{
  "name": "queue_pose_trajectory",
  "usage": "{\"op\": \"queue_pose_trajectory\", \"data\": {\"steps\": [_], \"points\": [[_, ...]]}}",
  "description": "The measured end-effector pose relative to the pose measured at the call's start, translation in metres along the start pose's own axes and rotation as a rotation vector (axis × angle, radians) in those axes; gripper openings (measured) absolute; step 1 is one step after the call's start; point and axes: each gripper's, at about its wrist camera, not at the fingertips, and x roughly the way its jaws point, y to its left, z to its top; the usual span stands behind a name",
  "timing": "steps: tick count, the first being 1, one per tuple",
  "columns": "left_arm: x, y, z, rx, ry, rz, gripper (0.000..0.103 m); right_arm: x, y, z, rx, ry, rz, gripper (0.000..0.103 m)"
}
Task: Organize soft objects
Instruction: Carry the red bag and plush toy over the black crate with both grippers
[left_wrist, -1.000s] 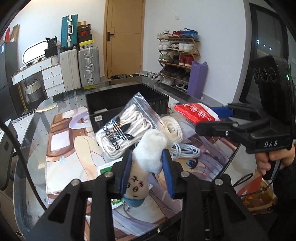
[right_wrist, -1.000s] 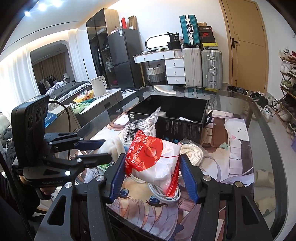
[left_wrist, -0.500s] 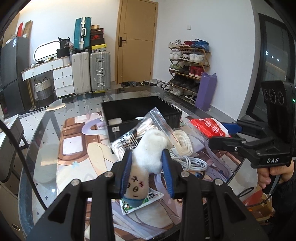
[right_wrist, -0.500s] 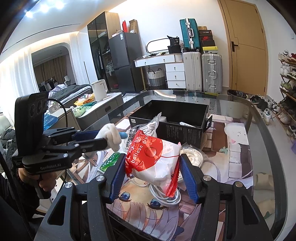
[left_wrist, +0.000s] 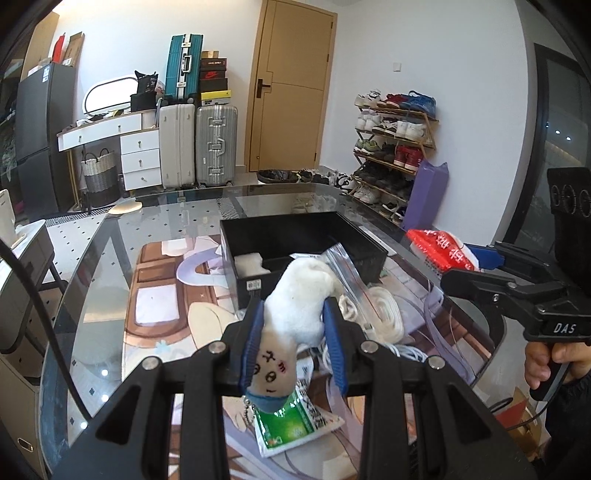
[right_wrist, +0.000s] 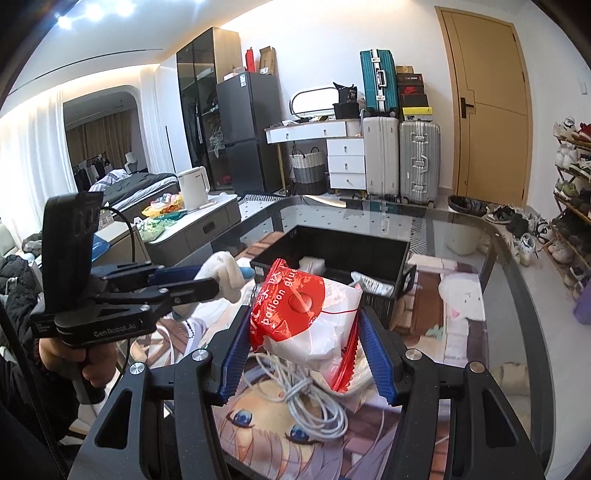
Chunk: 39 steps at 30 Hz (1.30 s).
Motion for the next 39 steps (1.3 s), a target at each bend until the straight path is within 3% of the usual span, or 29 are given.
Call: {"op": "queue_pose_trajectory", "data": {"steps": [13, 39], "points": [[0.021, 0.008, 0.027, 0.001, -0.026, 0.064, 0.031, 0.006, -0.019, 0.039, 0.066, -0.059, -0.004, 0.058], [0.091, 0.035, 0.065, -0.041, 0.026, 0.036, 0.032, 0.081, -0.064, 0.056, 0.082, 0.037, -0.003, 0.058]]}}
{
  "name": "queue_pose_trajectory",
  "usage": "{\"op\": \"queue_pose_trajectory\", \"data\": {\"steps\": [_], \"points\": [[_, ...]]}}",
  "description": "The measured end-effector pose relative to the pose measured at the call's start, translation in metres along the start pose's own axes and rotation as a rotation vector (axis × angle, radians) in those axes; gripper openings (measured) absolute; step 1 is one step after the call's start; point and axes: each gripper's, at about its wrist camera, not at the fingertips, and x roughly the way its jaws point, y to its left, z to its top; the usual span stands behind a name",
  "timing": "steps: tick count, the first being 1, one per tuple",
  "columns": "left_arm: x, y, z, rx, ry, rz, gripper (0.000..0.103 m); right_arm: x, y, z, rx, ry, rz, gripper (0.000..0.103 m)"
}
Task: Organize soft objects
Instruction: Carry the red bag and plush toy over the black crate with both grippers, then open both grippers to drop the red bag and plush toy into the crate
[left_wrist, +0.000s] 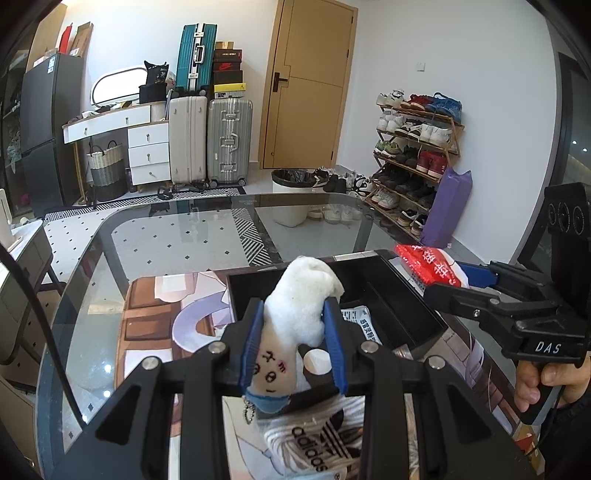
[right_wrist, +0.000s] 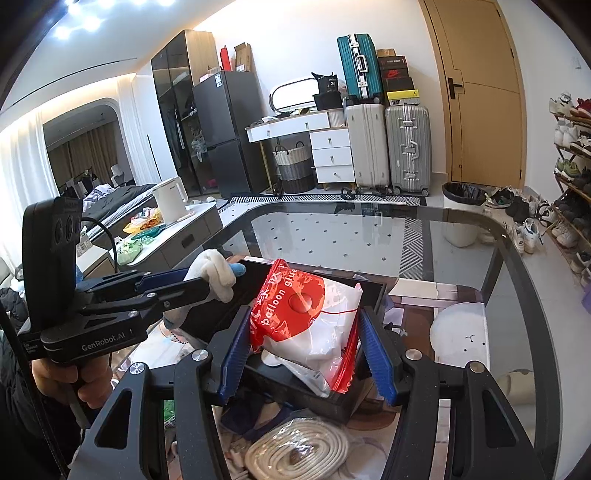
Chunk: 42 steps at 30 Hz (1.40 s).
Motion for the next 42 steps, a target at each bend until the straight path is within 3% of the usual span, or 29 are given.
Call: {"op": "queue_pose_trajectory", "data": {"steps": [23, 42], "points": [[0.038, -0.003, 0.013, 0.017, 0.033, -0.023, 0.032, 0.039, -0.015, 0.006, 0.009, 0.045, 0.062, 0.058], [0.056, -0.002, 0.006, 0.030, 0.077, -0.015, 0.032, 0.065, -0.015, 0.003, -0.011, 0.092, 0.031, 0.058]]}}
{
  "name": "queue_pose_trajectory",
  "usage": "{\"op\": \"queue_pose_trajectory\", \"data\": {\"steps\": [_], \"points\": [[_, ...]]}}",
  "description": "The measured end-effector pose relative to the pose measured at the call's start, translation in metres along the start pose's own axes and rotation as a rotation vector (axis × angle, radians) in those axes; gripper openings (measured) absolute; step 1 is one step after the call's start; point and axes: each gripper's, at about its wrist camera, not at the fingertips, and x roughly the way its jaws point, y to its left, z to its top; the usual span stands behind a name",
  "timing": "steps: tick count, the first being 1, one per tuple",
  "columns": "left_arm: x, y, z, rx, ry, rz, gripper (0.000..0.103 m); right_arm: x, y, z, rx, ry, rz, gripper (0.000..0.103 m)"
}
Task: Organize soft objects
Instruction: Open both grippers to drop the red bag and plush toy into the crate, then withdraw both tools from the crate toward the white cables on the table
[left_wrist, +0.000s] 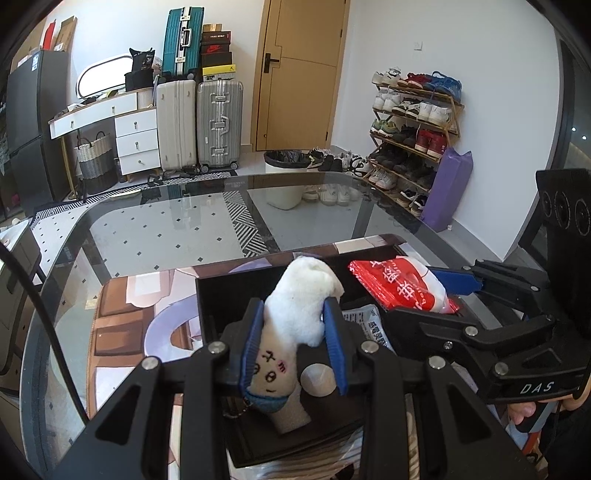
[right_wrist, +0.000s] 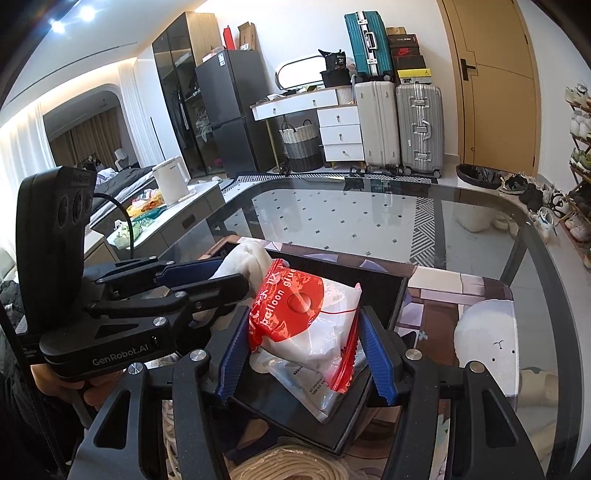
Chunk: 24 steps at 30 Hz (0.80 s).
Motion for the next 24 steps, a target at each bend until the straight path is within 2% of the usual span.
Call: {"op": "queue_pose_trajectory", "data": {"steps": [4, 7, 9, 10, 12, 14, 16, 18, 20, 24], "points": [[0.004, 0.000, -0.002, 0.001, 0.025, 0.000, 0.032, 0.004, 0.002, -0.001, -0.024, 0.012, -0.018, 0.058], [0.004, -0.002, -0.003, 0.003, 0.036, 0.006, 0.036, 0.002, 0.002, -0.001, -0.024, 0.009, -0.012, 0.064], [0.000, -0.003, -0.003, 0.005, 0.028, 0.002, 0.055, -0.002, 0.002, -0.002, -0.015, -0.003, -0.001, 0.068], [-0.002, -0.005, -0.003, 0.009, 0.018, 0.005, 0.058, -0.004, 0.001, -0.003, -0.011, -0.009, -0.003, 0.070], [-0.008, -0.006, -0.003, 0.022, 0.005, 0.003, 0.059, -0.011, 0.000, -0.004, 0.001, -0.027, 0.000, 0.083], [-0.012, -0.008, -0.004, 0.033, 0.003, -0.003, 0.061, -0.018, -0.002, -0.006, 0.012, -0.044, -0.009, 0.091], [-0.018, -0.009, -0.005, 0.034, -0.005, -0.003, 0.070, -0.027, -0.003, -0.008, 0.013, -0.057, -0.026, 0.092], [-0.028, -0.008, -0.005, 0.014, -0.035, 0.004, 0.095, -0.035, -0.003, -0.011, 0.015, -0.059, -0.039, 0.093], [-0.037, -0.008, -0.007, 0.003, -0.061, 0.013, 0.100, -0.043, -0.003, -0.014, 0.015, -0.061, -0.052, 0.097], [-0.051, -0.007, -0.013, 0.008, -0.063, 0.038, 0.103, -0.062, 0.003, -0.026, 0.007, -0.068, -0.069, 0.098]]}}
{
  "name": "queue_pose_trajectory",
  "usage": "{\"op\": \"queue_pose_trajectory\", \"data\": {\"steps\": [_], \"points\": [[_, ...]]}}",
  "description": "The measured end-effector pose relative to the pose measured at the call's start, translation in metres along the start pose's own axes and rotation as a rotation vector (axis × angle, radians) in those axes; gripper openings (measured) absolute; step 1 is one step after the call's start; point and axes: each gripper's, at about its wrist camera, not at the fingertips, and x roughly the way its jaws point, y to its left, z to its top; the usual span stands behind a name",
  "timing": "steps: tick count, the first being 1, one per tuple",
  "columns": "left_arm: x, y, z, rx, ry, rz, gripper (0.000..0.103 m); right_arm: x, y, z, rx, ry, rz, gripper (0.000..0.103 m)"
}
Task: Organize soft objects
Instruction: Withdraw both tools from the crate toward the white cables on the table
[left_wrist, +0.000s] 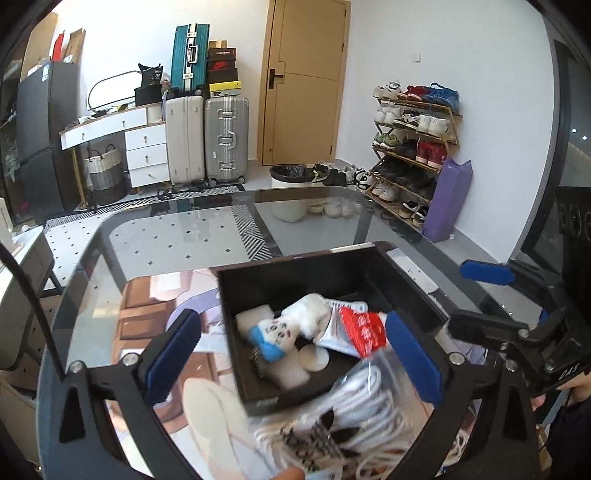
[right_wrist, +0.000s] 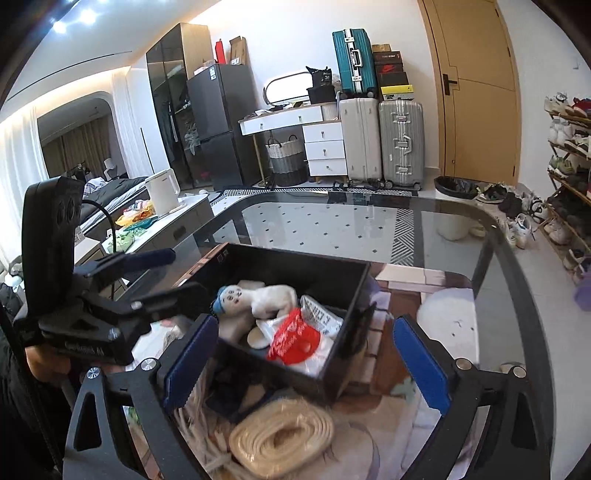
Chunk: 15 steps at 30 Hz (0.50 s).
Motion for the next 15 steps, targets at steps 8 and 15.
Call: {"op": "queue_pose_trajectory", "data": {"steps": [8, 15], "points": [[-0.034, 0.009, -0.029, -0.027, 0.000, 0.030, 0.103, -0.027, 0.005, -0.027, 0.019, 0.001, -0.012, 0.098], [-0.057, 0.006, -0.056, 0.017, 0.017, 0.063, 0.103, -0.039, 0.020, -0.047, -0.006, 0.049, -0.028, 0.098]]}}
